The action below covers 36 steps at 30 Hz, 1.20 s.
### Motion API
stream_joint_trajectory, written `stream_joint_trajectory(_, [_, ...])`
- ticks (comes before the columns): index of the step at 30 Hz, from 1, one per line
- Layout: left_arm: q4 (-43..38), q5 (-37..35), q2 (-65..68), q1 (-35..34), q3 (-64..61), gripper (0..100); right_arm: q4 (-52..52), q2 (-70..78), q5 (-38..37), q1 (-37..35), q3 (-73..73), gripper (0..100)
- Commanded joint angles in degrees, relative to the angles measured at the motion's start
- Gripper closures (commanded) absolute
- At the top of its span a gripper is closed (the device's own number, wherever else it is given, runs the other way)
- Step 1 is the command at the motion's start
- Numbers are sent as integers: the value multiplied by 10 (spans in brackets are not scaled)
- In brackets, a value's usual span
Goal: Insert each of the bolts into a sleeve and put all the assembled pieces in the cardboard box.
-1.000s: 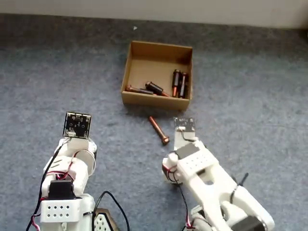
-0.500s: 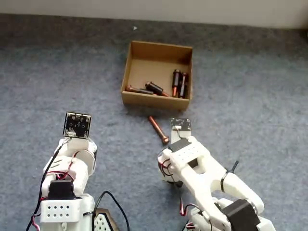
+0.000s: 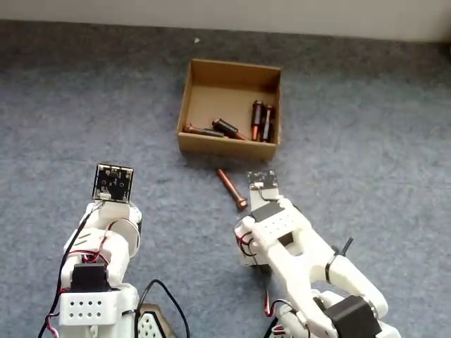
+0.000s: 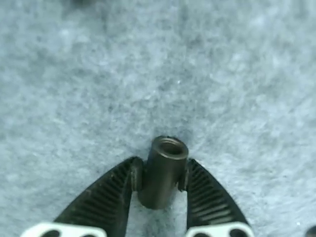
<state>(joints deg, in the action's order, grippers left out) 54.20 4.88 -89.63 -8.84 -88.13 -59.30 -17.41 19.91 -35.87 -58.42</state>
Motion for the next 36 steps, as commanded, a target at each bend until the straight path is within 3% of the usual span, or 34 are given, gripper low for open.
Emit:
stream_joint_trajectory(1, [-12, 4, -4, -7, 2, 989, 35, 8, -18, -8, 12, 994])
stream_joint_trajectory(4, [-12, 4, -4, -7, 2, 989, 30, 8, -18, -9, 14, 994])
stream_joint_trajectory(9, [-12, 4, -4, -7, 2, 989, -64, -4, -18, -12, 54, 994])
stream_joint_trajectory(14, [-12, 4, -4, -7, 2, 989, -152, -104, -18, -10, 95, 994])
stream_joint_trajectory(22, [-11, 4, -4, -7, 2, 989, -159, -313, -91, -9, 93, 994])
stream_joint_trajectory(26, [-11, 4, -4, -7, 2, 989, -157, -378, -91, -10, 93, 994])
stream_joint_trajectory(30, [-11, 4, -4, -7, 2, 989, -78, -427, -91, -11, 58, 994])
stream_joint_trajectory(36, [-11, 4, -4, -7, 2, 989, 197, -507, -91, -8, -105, 994])
